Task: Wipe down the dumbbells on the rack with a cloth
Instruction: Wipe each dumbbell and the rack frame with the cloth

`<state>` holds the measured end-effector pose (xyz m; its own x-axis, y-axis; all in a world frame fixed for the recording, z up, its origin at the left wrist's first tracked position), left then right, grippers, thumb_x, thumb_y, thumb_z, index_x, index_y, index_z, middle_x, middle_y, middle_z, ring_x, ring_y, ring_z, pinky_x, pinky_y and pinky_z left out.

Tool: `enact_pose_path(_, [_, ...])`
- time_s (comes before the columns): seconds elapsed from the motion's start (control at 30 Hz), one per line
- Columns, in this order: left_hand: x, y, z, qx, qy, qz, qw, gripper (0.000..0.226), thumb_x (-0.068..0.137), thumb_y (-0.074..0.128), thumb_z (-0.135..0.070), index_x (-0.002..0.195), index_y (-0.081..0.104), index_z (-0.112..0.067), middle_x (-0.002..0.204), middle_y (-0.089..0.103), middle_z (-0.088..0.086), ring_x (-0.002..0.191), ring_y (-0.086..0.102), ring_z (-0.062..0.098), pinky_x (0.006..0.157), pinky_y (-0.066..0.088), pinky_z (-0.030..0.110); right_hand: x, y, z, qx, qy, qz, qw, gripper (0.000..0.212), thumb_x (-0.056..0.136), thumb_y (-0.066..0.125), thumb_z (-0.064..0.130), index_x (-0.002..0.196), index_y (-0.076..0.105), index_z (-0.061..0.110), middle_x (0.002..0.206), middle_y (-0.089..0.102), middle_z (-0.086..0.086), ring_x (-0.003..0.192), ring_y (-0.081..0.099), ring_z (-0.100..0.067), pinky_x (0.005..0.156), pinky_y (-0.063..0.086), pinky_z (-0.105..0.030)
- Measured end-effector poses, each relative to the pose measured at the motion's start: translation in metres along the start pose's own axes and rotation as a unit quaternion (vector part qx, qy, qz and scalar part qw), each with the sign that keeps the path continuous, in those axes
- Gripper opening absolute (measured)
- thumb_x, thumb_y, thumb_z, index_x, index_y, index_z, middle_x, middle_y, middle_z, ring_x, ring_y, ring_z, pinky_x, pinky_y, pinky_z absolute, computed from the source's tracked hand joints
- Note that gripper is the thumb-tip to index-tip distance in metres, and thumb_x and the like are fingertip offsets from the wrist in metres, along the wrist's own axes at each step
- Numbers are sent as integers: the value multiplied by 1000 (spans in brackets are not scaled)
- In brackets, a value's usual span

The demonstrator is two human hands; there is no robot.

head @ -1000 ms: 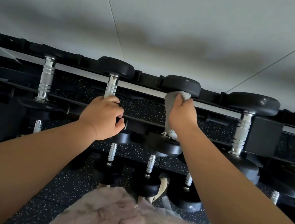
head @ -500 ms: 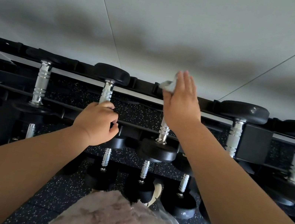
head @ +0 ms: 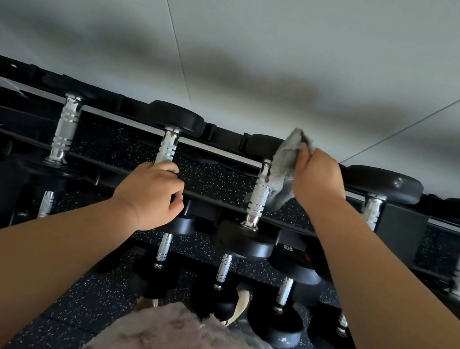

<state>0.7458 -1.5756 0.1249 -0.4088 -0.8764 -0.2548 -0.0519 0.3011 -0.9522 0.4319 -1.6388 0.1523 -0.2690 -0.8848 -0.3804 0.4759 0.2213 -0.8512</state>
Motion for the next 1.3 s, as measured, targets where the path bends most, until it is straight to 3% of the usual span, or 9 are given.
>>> enact_pose_path(0.17, [0,2,-1,1,11,7,1000,22,91,54,-36,78,70,-29,82,64,-18,125,54,9,93,48,39,-12,-1,98,7,-209,13,978,43,107,36,51,119,63,21,107,69,-4,96,68,-23,87,57,-40])
enact_pose_path(0.27, [0,2,0,-7,10,6,1000,21,91,56,-35,77,70,-28,86,66,-16,124,54,9,93,48,39,-12,7,131,-55,-297,46,952,42,107,34,55,109,66,28,100,64,3,93,65,-17,86,55,-37])
enact_pose_path(0.43, [0,1,1,-20,7,4,1000,18,91,58,-35,78,70,-29,95,66,-13,123,55,8,94,46,36,11,-16,77,-62,-140,-75,985,66,88,52,75,128,51,23,119,59,1,109,57,-21,98,51,-46])
enact_pose_path(0.5, [0,2,2,-24,5,8,1000,17,91,58,-36,78,69,-31,97,66,-14,124,54,7,97,45,36,-1,-16,62,9,-106,-97,990,57,90,57,69,121,52,21,113,57,2,103,57,-19,93,54,-44])
enact_pose_path(0.67, [0,2,2,-32,-1,10,999,17,90,57,-38,78,68,-32,104,65,-12,125,56,9,100,46,36,-34,7,88,-80,-227,-121,963,48,98,51,55,128,56,18,122,60,-3,117,54,-27,104,44,-42])
enact_pose_path(0.87, [0,0,1,-26,3,4,1000,16,89,61,-35,77,70,-30,100,66,-10,121,59,11,95,48,37,2,16,124,-272,-219,-1,937,56,99,33,66,95,56,15,90,58,-3,76,56,-21,58,45,-32])
enact_pose_path(1.0, [-1,-1,0,-18,4,2,1000,16,89,63,-34,75,70,-29,98,68,-9,122,59,12,93,50,39,15,23,121,-274,-173,138,936,33,98,51,48,79,54,22,91,58,-9,85,60,-28,79,58,-42])
enact_pose_path(1.17, [-1,-2,0,-19,2,-3,1000,15,88,65,-32,74,69,-28,98,68,-8,122,60,12,91,50,40,22,-2,88,-16,-161,-7,987,61,107,30,56,77,64,15,68,61,-3,64,62,-22,62,57,-38])
enact_pose_path(1.3, [-2,0,2,-24,1,-4,1000,15,88,64,-33,74,68,-29,101,68,-8,122,60,12,94,49,39,-1,1,81,-61,-248,13,967,45,104,38,57,79,53,24,66,58,1,55,60,-15,58,57,-38])
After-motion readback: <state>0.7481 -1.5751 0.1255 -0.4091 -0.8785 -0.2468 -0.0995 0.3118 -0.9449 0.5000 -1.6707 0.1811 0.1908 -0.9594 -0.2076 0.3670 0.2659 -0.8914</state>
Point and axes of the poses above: each hand's wrist, its own x-axis towards the middle knuckle, its own y-axis out of the palm, z = x × y, the point moved 10 cm from there along x, towards the middle knuckle
